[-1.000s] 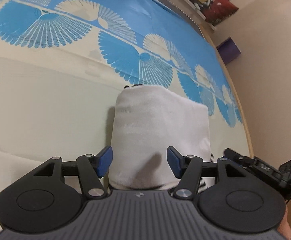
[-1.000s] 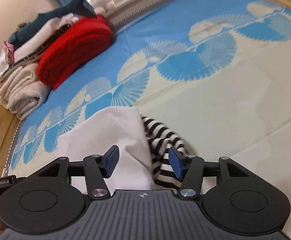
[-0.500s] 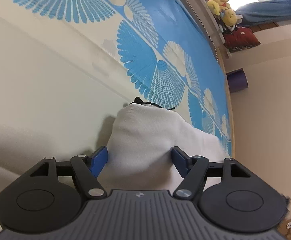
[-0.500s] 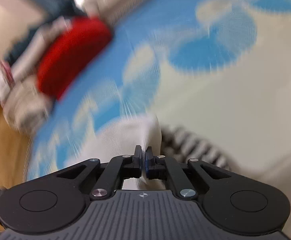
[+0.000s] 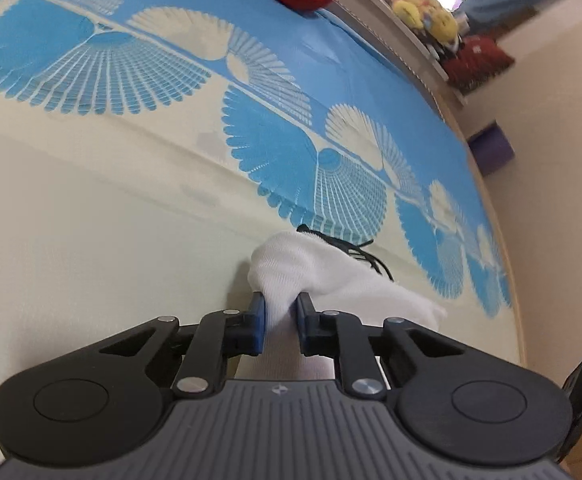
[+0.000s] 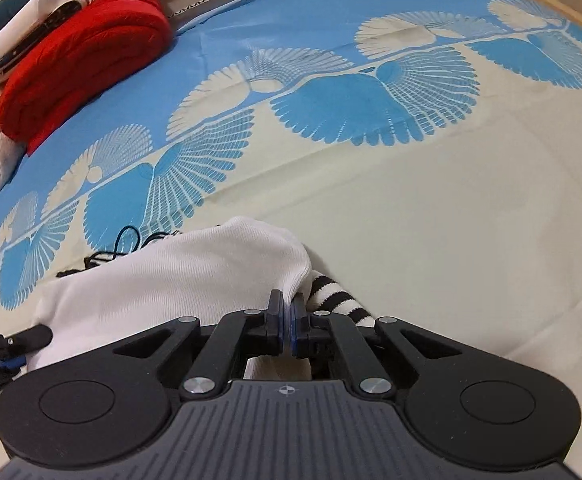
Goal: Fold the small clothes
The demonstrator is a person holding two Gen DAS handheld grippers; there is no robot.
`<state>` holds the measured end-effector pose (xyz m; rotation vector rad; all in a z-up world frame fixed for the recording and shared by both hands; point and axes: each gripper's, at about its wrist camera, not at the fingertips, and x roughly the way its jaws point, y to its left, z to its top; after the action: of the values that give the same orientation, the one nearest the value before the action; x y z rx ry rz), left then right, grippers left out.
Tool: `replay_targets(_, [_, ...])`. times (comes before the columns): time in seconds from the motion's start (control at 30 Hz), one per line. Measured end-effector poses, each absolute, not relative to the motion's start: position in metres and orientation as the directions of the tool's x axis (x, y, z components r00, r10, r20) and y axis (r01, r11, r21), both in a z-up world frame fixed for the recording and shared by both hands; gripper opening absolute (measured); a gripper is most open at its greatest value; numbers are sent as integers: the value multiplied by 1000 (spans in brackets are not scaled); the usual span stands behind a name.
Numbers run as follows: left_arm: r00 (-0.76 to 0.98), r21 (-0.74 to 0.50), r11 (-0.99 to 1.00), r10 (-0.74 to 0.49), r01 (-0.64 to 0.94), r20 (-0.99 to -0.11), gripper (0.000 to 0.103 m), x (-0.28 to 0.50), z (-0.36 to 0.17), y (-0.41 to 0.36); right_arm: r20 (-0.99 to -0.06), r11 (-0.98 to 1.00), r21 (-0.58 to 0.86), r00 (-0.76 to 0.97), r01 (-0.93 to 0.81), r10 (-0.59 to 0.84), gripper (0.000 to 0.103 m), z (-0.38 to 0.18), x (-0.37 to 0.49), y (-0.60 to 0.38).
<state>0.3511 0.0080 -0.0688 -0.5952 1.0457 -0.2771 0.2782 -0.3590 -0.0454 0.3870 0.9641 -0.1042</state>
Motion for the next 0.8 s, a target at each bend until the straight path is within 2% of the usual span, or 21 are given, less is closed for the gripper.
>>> replay_targets(0.07, [461, -595, 801, -503, -68, -731, 33, 351, -70, 11, -815, 926, 273, 574, 262, 78, 4, -43, 279, -357])
replay_targets(0.1, [450, -600, 797, -510, -75, -733, 38, 351, -70, 13, -815, 921, 285, 573, 265, 87, 8, -43, 276, -358])
replay_targets(0.17, [436, -603, 793, -514, -87, -738, 56, 348, -69, 19, -816, 912, 296, 572, 282, 88, 25, -39, 270, -361])
replay_targets(0.2, [435, -600, 795, -512, -86, -741, 58, 347, -68, 22, -812, 910, 299, 578, 289, 83, 45, -36, 266, -363])
replay_targets(0.23, [428, -597, 799, -514, -77, -744, 60, 346, -67, 22, -805, 907, 309, 586, 287, 89, 59, -32, 261, -365])
replay_targets(0.33, [397, -588, 806, -518, -70, -758, 73, 344, -68, 22, -795, 906, 350, 587, 236, 155, 63, -25, 250, -368])
replay_targets(0.43, [373, -608, 791, -544, -73, -752, 75, 343, -72, 21, -831, 914, 341, 525, 218, 185, 69, -33, 242, -371])
replay_targets(0.53, [334, -640, 764, -584, -82, -740, 78, 343, -81, 16, -880, 896, 346, 426, 279, 208, 74, -53, 241, -381])
replay_targets(0.67, [304, -665, 740, -613, -104, -729, 78, 343, -94, 5, -872, 847, 413, 413, 333, 263, 75, -65, 244, -389])
replay_targets(0.7, [301, -669, 736, -617, -109, -727, 78, 344, -96, 3, -869, 847, 419, 414, 327, 270, 67, -66, 245, -386])
replay_targets(0.73, [302, -670, 735, -618, -107, -726, 77, 344, -96, 1, -862, 845, 433, 420, 315, 285, 49, -67, 245, -383])
replay_targets(0.77, [306, -668, 738, -616, -97, -726, 71, 344, -95, -2, -848, 836, 457, 432, 303, 307, 38, -66, 246, -381])
replay_targets(0.8, [311, -657, 750, -609, -73, -730, 64, 344, -93, -5, -830, 825, 485, 449, 289, 330, 20, -66, 247, -379])
